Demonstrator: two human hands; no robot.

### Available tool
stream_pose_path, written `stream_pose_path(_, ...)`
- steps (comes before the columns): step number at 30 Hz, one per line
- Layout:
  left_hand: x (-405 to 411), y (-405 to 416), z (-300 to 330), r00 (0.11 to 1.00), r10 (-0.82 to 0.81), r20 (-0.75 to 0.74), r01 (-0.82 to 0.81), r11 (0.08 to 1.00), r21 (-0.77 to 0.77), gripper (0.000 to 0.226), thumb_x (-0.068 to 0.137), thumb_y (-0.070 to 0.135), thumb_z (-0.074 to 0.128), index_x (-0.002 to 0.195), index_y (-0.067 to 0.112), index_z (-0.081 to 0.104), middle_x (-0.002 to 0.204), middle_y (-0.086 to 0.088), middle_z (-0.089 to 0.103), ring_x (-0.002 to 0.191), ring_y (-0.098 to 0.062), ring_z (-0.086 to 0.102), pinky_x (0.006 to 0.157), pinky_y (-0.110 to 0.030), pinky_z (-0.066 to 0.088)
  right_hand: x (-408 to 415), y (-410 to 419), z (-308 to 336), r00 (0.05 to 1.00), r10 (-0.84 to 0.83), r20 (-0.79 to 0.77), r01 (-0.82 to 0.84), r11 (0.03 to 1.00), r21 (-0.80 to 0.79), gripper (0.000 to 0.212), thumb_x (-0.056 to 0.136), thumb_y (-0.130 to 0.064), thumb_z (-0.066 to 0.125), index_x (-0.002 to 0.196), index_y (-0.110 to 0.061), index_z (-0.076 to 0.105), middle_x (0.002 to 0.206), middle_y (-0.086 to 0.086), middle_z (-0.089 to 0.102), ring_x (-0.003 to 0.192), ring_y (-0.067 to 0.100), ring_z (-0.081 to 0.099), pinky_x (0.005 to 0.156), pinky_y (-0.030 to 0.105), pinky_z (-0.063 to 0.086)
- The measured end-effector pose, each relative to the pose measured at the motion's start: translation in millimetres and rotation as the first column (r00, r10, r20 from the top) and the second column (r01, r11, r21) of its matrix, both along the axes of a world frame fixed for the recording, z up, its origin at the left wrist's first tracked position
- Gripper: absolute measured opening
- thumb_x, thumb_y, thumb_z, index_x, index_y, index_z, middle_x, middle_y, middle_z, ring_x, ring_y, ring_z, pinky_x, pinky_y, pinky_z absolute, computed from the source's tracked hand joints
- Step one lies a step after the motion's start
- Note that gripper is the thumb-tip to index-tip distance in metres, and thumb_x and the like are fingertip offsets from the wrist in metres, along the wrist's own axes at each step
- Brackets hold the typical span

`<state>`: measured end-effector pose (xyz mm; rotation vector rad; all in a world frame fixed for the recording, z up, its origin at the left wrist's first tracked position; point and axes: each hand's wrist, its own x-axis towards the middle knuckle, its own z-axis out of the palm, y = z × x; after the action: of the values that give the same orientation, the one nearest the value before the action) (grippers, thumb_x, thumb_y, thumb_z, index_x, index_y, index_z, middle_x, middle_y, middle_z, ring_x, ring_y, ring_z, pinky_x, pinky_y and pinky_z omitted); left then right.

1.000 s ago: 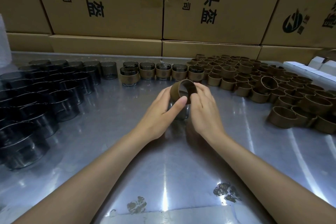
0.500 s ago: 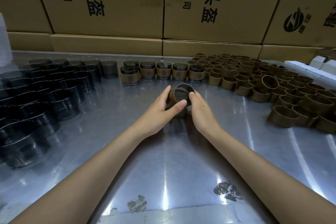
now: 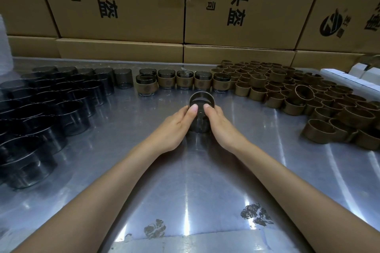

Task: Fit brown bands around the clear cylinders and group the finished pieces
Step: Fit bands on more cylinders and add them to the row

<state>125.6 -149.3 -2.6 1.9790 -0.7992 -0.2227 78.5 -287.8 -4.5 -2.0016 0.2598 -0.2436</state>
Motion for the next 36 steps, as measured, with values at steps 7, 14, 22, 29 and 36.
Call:
stream_pose_path(7, -11, -6, -1, 0.997, -0.052, -0.057, 0.043, 0.989, -0.139, 0.049, 0.090, 0.066, 0.011, 0.120, 0.045, 0.044, 0.137, 0.012, 0.042, 0.118, 0.012, 0.036, 0.103, -0.018, 0.022, -3, 5, 2, 0.996, -0.026, 0.080, 0.016, 0.991, 0.133, 0.059, 0.096, -0.058, 0.024, 0.131, -0.014, 0.039, 0.136, 0.009, 0.044, 0.126, 0.020, 0.045, 0.109, 0.044, 0.035)
stream_pose_path(14, -15, -15, 0, 0.980, -0.043, -0.194, -0.031, 0.931, -0.363, 0.074, 0.075, 0.081, 0.023, 0.120, 0.031, 0.054, 0.127, -0.011, 0.056, 0.123, -0.021, 0.052, 0.110, -0.044, 0.036, -7, 13, 3, 0.976, -0.042, 0.215, -0.049, 0.914, 0.403, 0.062, 0.094, -0.060, 0.034, 0.130, -0.010, 0.043, 0.127, 0.015, 0.055, 0.117, 0.024, 0.057, 0.103, 0.049, 0.044)
stream_pose_path(22, -18, -16, 3, 0.946, -0.025, -0.324, -0.142, 0.866, -0.479, 0.043, 0.081, 0.068, 0.041, 0.105, 0.036, 0.055, 0.122, -0.006, 0.062, 0.114, -0.017, 0.061, 0.101, -0.038, 0.046, -10, 9, 5, 0.961, -0.103, 0.257, -0.023, 0.894, 0.446, 0.069, 0.086, -0.066, 0.035, 0.126, -0.012, 0.049, 0.118, 0.014, 0.063, 0.104, 0.022, 0.065, 0.083, 0.042, 0.058)
stream_pose_path(29, -17, -16, 7, 0.895, -0.099, -0.435, -0.184, 0.806, -0.563, 0.027, 0.101, 0.034, 0.042, 0.118, 0.018, 0.056, 0.115, -0.006, 0.068, 0.108, -0.018, 0.065, 0.091, -0.029, 0.052, -10, 8, 9, 0.970, -0.106, 0.220, -0.048, 0.801, 0.596, 0.057, 0.093, -0.051, 0.045, 0.127, -0.006, 0.052, 0.124, 0.022, 0.058, 0.113, 0.034, 0.060, 0.095, 0.058, 0.048)
stream_pose_path(36, -4, -1, 15, 0.866, -0.122, -0.485, -0.242, 0.747, -0.619, 0.059, 0.084, 0.022, 0.066, 0.137, 0.007, 0.046, 0.121, -0.009, 0.064, 0.098, -0.016, 0.066, 0.083, -0.025, 0.052, -12, -7, 18, 0.980, 0.181, 0.079, -0.182, 0.672, 0.718, 0.047, 0.077, -0.045, 0.059, 0.112, -0.014, 0.065, 0.115, 0.009, 0.067, 0.109, 0.025, 0.062, 0.098, 0.038, 0.047)
